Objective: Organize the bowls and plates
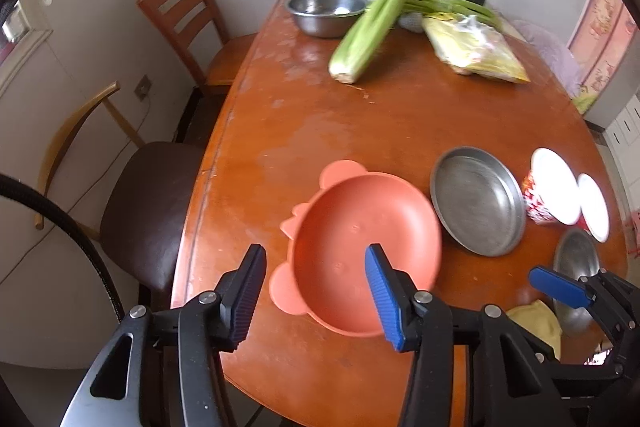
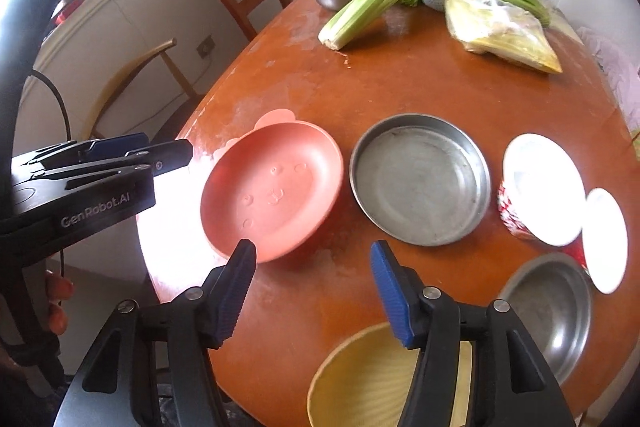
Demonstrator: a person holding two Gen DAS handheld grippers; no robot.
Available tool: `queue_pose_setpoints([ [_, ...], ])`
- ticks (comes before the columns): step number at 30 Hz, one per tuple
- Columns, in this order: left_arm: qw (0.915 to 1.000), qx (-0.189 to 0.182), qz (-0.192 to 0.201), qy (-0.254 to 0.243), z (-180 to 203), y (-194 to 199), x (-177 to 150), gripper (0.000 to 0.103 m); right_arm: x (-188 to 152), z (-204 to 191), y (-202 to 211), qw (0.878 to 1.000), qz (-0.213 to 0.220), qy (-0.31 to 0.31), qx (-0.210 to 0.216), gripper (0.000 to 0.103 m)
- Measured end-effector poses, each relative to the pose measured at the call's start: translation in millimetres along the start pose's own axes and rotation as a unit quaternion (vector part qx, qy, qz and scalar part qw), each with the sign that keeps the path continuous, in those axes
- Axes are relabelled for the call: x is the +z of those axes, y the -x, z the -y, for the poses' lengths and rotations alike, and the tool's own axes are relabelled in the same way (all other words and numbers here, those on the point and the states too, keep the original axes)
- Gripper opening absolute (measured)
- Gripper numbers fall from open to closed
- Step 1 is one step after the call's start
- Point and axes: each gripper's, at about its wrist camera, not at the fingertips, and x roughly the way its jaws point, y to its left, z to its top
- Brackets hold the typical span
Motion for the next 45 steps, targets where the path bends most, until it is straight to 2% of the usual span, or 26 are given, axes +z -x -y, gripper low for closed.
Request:
queue_pose_setpoints([
  [5, 0.9992, -0.033, -0.007, -0.023, 25.6, 10.6, -11.1, 0.051, -17.9, 10.7, 21.8, 1.0, 0.009, -0.008, -0.011, 0.062],
  [16, 0.9934, -0.073, -0.027, -0.084, 84.2, 19.4, -42.0, 0.051, -67.4, 44.3, 61.4, 0.997, 0.02, -0.049, -0.048, 0.062],
  [25, 0.988, -0.083, -0.049, -0.12, 111.7, 13.6, -66.0, 0.051, -106.4, 69.9, 82.2, 0.993, 0.01, -0.088, -0.076, 0.062],
  [37, 0.9819, -0.089, -0.101, -0.134, 124.7, -14.9, -92.0, 0.051, -146.0, 92.5, 57.5, 0.987, -0.053, -0.129, -0.082, 0.062],
  [45, 0.9786, -0.095, -0.126, -0.132, 127.3, -31.5, -101.2, 0.051, -152.5, 95.8, 31.0, 0.985, -0.08, -0.132, -0.081, 0.062],
])
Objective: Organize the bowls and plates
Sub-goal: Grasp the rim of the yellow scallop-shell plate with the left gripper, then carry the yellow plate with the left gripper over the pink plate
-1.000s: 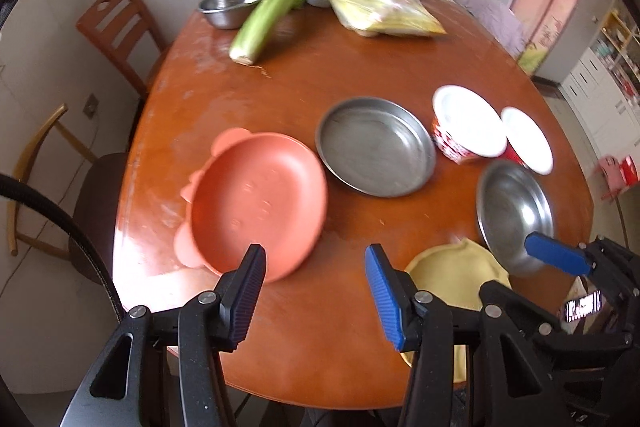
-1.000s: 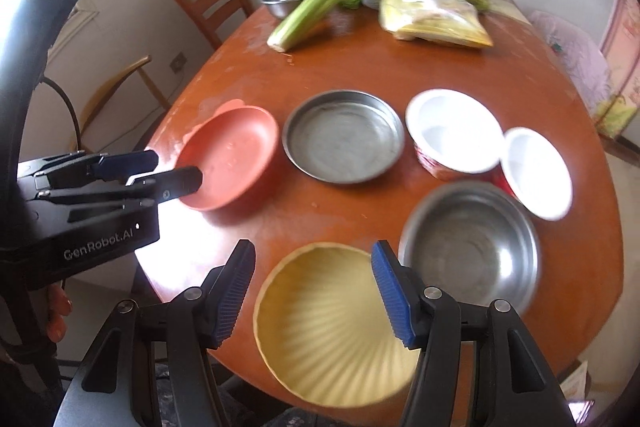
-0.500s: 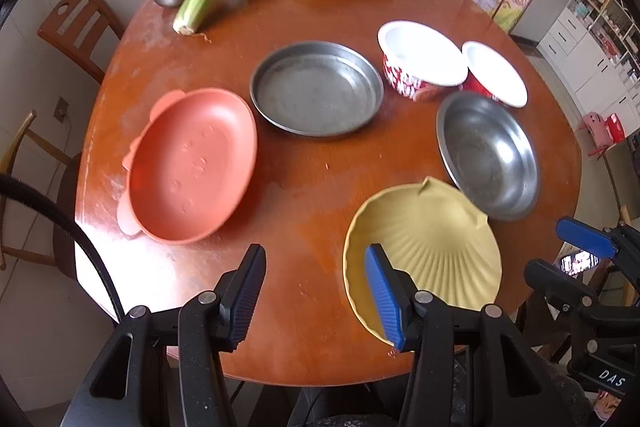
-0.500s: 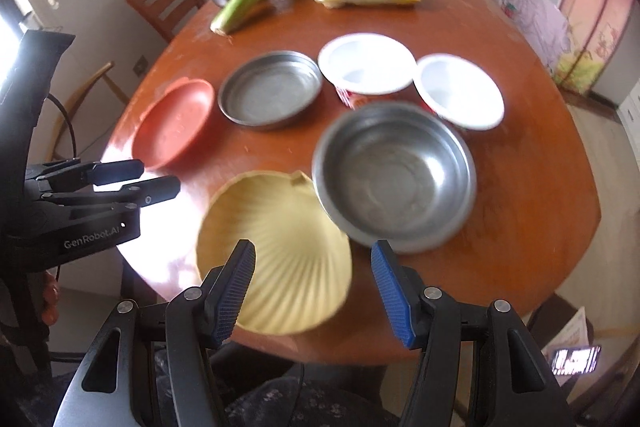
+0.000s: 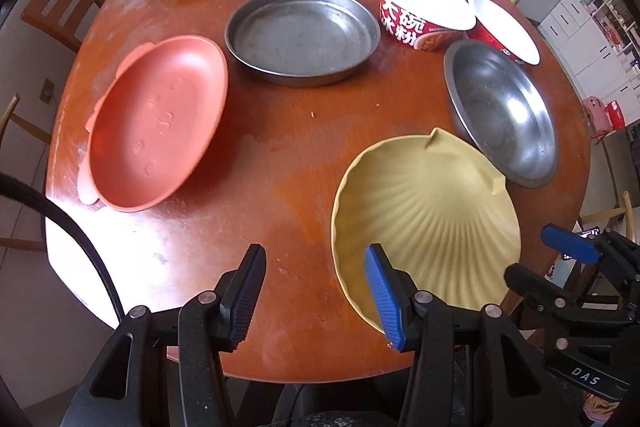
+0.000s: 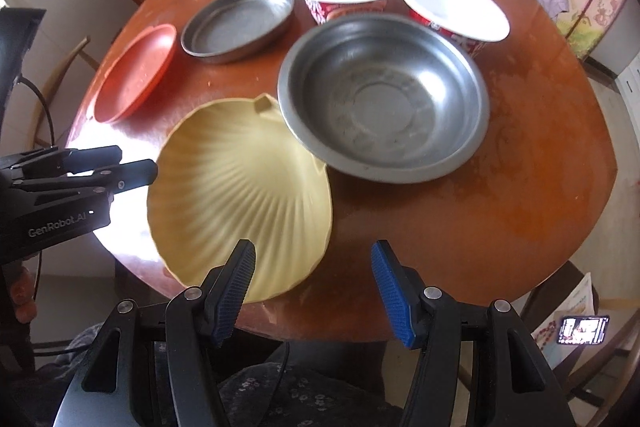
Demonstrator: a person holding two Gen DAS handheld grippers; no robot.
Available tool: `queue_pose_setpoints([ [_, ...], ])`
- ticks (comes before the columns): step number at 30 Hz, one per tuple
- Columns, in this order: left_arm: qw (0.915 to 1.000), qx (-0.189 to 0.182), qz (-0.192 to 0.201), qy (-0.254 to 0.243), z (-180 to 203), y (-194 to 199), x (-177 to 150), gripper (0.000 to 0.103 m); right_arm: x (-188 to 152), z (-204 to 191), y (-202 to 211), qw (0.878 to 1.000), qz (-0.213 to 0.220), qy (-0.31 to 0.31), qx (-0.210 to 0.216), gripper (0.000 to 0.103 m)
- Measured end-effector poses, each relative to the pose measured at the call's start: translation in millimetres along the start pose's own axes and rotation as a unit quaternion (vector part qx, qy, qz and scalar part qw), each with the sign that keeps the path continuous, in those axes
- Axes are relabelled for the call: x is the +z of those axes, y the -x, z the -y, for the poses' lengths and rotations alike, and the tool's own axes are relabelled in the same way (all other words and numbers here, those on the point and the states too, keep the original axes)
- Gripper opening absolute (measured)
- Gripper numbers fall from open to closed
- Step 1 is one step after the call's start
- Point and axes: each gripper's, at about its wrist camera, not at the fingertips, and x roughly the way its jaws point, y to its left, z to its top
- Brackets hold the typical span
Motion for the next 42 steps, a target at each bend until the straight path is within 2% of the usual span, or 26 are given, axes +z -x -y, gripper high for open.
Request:
queue_pose_setpoints([
  [10, 0.9997, -0.016, -0.013, -0.013, 9.7, -15.2, 4.0, 0.051, 1.5, 0.6, -15.4, 1.0, -0.018, 0.008, 0.011, 0.062],
  [13, 0.9991, -0.032, -0.026, -0.011, 10.9, -23.4, 3.9, 0.037, 2.1, -4.0, -20.4, 1.0, -0.022, 0.016, 0.014, 0.054],
  [14, 0.999, -0.032, -0.029, -0.012, 11.5, -25.1, 3.7, 0.035, 1.6, -5.7, -22.1, 0.999, -0.024, 0.019, 0.014, 0.05],
  [17, 0.999, -0.031, -0.026, -0.015, 13.6, -27.5, 4.5, 0.03, 2.9, -10.1, -24.4, 0.999, -0.021, 0.033, 0.008, 0.045],
  [22, 0.9996, -0.018, -0.018, -0.011, 9.6, -26.7, 6.9, 0.03, 4.4, -22.5, -23.6, 0.998, -0.009, 0.068, -0.011, 0.045],
  [42, 0.9985, -0.001, 0.032, 0.045, -35.2, 26.4, 2.3, 0.03, 26.8, -76.3, 1.5, 0.991, 0.029, 0.132, 0.003, 0.045],
])
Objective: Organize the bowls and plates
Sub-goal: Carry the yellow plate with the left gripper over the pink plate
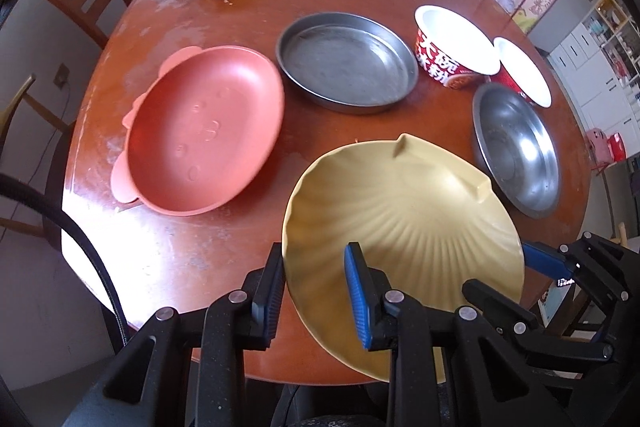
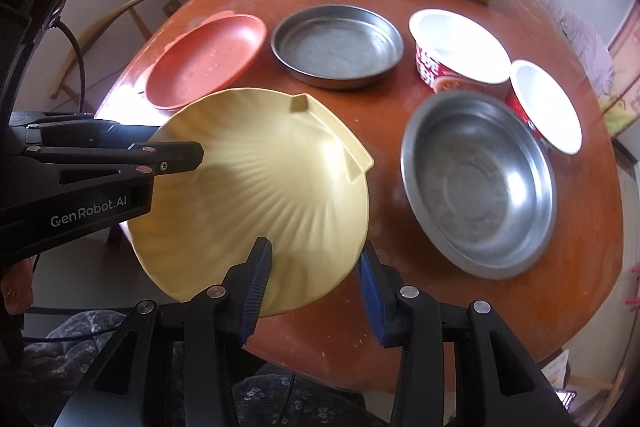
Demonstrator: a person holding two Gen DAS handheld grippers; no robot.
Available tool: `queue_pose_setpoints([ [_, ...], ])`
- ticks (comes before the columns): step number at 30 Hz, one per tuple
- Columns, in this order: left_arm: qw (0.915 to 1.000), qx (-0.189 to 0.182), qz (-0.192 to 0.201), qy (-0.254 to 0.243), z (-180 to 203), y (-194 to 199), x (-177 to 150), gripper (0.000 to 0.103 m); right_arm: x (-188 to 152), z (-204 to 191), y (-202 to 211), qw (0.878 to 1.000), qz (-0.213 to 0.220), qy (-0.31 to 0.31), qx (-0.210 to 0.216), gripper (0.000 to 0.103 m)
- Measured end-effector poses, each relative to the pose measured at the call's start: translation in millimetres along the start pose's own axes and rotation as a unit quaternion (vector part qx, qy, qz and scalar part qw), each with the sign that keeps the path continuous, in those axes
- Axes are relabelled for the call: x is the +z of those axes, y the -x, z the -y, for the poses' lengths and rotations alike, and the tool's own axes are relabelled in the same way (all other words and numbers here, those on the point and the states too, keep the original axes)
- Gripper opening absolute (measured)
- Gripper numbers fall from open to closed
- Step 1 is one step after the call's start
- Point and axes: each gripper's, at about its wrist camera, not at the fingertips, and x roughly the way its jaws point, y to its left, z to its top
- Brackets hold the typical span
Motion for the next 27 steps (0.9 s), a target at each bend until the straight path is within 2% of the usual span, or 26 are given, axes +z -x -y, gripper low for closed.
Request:
queue_pose_setpoints([
  [16, 0.9994, 0.001, 0.031, 0.016, -14.7, 16.2, 6.5, 0.03, 16.2, -9.6, 15.3, 1.0, 0.021, 0.007, 0.002, 0.045],
  [27, 0.9976, 0.016, 0.037, 0.057, -50.3, 15.9, 19.6, 0.03, 51.3, -28.4, 5.7, 0.999, 0.022, 0.023, 0.021, 0.045],
])
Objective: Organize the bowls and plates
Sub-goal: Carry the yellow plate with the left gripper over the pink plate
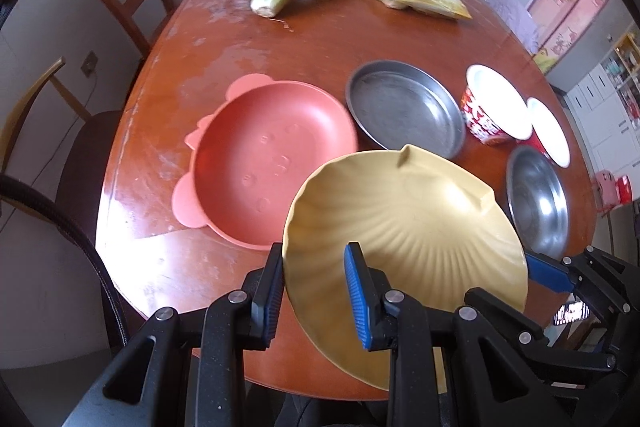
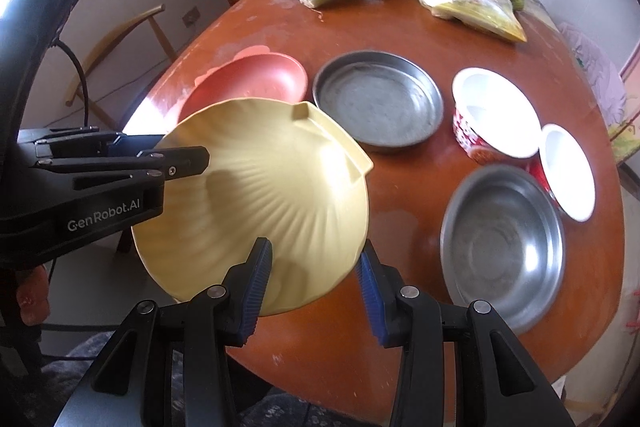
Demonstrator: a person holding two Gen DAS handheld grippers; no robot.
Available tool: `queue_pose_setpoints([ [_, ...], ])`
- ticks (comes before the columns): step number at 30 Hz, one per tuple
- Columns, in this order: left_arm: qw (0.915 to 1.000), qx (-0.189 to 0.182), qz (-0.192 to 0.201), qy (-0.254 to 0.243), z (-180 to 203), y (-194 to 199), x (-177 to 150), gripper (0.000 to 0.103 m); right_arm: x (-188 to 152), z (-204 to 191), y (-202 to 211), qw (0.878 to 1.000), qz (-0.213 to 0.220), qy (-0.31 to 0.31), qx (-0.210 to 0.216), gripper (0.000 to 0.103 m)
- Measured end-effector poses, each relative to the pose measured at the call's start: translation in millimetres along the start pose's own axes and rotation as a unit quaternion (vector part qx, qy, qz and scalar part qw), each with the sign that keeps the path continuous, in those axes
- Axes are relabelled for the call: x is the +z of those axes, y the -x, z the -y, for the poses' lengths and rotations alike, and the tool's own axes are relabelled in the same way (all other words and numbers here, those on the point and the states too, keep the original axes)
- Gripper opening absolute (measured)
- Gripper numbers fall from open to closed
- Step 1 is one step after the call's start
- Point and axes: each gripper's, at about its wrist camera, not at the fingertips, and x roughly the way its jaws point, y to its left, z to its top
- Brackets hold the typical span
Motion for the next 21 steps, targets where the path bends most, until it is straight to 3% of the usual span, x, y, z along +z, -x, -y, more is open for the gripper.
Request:
queue_pose_setpoints([
  [10, 0.9992, 0.027, -0.001, 0.028, -31.4, -18.4, 27.4, 0.03, 31.6, -16.0, -23.7, 1.0, -0.006, 0.003, 0.019, 0.045],
  [21, 0.9986, 0.047, -0.004, 0.025, -47.7, -43.5, 52.7, 0.03, 60.2, -22.2, -48.5, 1.0, -0.013, -0.014, 0.018, 0.046],
])
